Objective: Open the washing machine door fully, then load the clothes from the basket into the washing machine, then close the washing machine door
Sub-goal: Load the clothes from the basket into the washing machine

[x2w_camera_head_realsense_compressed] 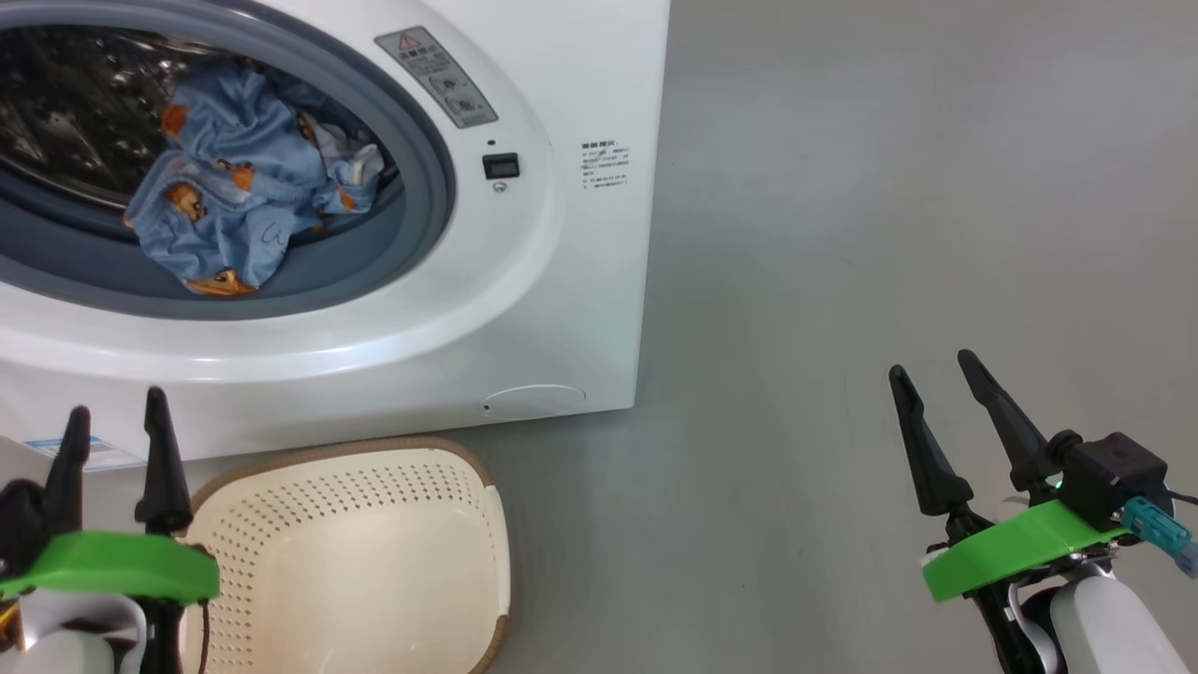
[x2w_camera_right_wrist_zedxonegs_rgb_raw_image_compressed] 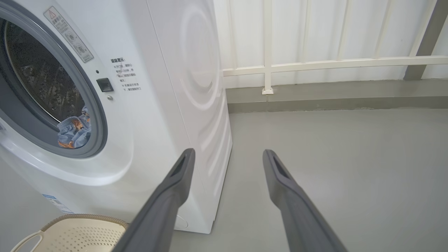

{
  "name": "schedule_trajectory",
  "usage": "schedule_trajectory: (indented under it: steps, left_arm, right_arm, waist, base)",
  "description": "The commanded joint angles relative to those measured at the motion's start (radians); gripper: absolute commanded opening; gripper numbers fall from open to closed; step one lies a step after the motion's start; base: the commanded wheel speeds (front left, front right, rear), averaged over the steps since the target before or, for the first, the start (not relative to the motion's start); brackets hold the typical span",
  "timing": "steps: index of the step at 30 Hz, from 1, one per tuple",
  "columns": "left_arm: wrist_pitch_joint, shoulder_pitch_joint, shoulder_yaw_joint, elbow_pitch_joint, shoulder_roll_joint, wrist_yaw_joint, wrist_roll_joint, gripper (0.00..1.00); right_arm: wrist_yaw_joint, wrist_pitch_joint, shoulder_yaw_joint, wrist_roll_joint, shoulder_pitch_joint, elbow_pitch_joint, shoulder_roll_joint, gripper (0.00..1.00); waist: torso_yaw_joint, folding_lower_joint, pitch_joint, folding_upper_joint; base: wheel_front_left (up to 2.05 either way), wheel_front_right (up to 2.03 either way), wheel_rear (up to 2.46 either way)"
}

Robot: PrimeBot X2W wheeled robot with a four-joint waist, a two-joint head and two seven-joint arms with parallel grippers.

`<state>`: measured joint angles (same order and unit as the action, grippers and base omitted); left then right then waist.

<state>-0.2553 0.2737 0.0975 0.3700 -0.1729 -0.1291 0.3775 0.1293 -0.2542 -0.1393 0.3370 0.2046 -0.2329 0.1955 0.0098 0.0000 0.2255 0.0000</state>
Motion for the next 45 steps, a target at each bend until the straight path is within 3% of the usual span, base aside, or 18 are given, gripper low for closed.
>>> schedule_trajectory:
  steps: [1,24,45]
  left_arm:
    - [-0.006,-0.014,0.038,-0.035,-0.031,-0.002,0.007,1.00]
    - [-0.006,-0.192,0.092,-0.171,-0.006,-0.002,0.017,1.00]
    - [-0.006,-0.201,0.088,-0.185,-0.003,-0.002,0.021,1.00]
  right_arm:
    - [0.001,-0.008,-0.018,0.011,-0.014,0.025,0.011,1.00]
    - [0.001,-0.008,0.002,0.018,-0.076,0.033,0.009,1.00]
    - [0.001,-0.008,0.013,0.017,-0.080,0.037,0.009,1.00]
  waist:
    - [0.005,0.0000,-0.011,0.0000]
    - [0.006,0.0000,-0.064,0.0000]
    - [0.012,0.0000,-0.063,0.0000]
  base:
    - [0.00,0.00,0.00]
    - [0.00,0.00,0.00]
    - [0.00,0.00,0.00]
